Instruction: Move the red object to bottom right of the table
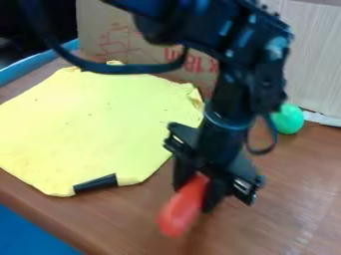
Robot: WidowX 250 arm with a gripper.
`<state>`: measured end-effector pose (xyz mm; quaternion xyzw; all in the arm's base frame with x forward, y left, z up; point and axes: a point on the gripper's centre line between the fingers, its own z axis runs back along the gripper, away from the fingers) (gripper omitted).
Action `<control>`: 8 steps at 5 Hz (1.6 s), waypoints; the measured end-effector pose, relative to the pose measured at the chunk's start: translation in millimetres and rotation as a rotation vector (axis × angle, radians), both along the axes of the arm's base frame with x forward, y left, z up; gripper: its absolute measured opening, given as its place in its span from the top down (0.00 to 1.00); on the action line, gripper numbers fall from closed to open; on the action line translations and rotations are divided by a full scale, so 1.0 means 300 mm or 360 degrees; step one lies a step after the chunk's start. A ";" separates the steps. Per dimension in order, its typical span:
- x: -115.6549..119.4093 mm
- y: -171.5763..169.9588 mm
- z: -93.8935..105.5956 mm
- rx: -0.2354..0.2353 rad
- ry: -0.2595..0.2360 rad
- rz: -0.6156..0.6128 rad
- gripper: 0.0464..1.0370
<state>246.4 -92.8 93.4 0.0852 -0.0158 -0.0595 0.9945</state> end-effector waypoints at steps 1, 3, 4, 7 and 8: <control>0.025 -0.055 -0.016 -0.0018 -0.0028 0.0004 0.55; 0.027 -0.110 -0.045 -0.0014 -0.0064 0.0019 0.50; 0.043 -0.121 -0.058 -0.0017 -0.0076 0.0054 0.22; 0.032 -0.103 0.108 -0.0137 -0.0087 0.0054 0.04; -0.006 -0.017 0.279 -0.0216 -0.0116 0.0065 0.04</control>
